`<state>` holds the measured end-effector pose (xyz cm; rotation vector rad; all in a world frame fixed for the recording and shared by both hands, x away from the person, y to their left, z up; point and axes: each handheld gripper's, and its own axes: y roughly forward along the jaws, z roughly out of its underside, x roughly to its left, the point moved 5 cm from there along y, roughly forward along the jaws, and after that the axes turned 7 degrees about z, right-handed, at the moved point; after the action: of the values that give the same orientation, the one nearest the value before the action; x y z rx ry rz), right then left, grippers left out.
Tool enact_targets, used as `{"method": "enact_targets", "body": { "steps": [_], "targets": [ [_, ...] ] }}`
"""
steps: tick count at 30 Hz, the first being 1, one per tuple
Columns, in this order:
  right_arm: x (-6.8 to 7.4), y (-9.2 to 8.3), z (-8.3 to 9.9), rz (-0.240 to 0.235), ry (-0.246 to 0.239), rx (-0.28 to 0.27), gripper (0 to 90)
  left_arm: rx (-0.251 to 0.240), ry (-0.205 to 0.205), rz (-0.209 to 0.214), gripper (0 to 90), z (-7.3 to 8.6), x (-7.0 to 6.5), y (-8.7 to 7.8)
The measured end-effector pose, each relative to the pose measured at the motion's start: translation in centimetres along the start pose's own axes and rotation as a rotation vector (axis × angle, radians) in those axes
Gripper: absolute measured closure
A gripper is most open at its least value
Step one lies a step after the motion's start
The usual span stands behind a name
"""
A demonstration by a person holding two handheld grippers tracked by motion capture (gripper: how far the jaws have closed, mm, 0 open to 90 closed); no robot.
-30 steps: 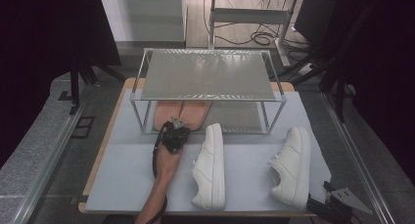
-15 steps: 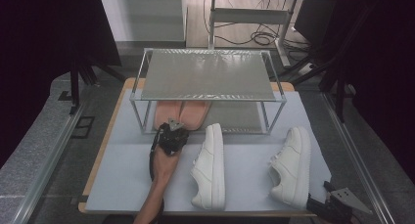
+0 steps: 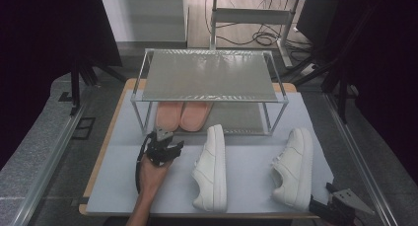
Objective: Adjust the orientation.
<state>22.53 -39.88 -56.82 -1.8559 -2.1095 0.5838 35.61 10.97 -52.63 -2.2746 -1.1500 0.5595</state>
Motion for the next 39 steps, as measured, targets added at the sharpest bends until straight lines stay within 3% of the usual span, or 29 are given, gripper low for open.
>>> {"method": "enact_targets", "body": {
  "steps": [7, 16, 22, 27, 31, 39],
  "targets": [
    [0.0, 0.0, -0.1, -0.004, -0.003, 0.020, 12.4, 0.014, -0.007, 0.025, 32.8, 2.1, 0.2, -1.6],
    [0.0, 0.0, -0.5, -0.008, -0.009, 0.060, 12.5, 0.043, -0.006, 0.020, 15.2, 4.8, -0.1, -3.6],
    [0.0, -0.2, -0.7, -0.003, -0.012, 0.090, 12.7, 0.075, 0.009, 0.003, 13.1, 6.5, -0.3, -4.3],
    [-0.1, -0.6, -0.9, -0.027, 0.012, 0.115, 11.6, 0.115, 0.030, -0.046, 12.9, 7.6, -0.3, -4.3],
    [-0.2, -1.2, -1.4, -0.036, 0.013, 0.124, 11.6, 0.115, 0.023, -0.058, 12.5, 7.6, -0.2, -4.3],
    [-0.5, -2.2, -2.4, -0.055, 0.005, 0.129, 11.6, 0.126, -0.014, -0.028, 13.0, 7.7, 0.1, -4.2]
  ]
}}
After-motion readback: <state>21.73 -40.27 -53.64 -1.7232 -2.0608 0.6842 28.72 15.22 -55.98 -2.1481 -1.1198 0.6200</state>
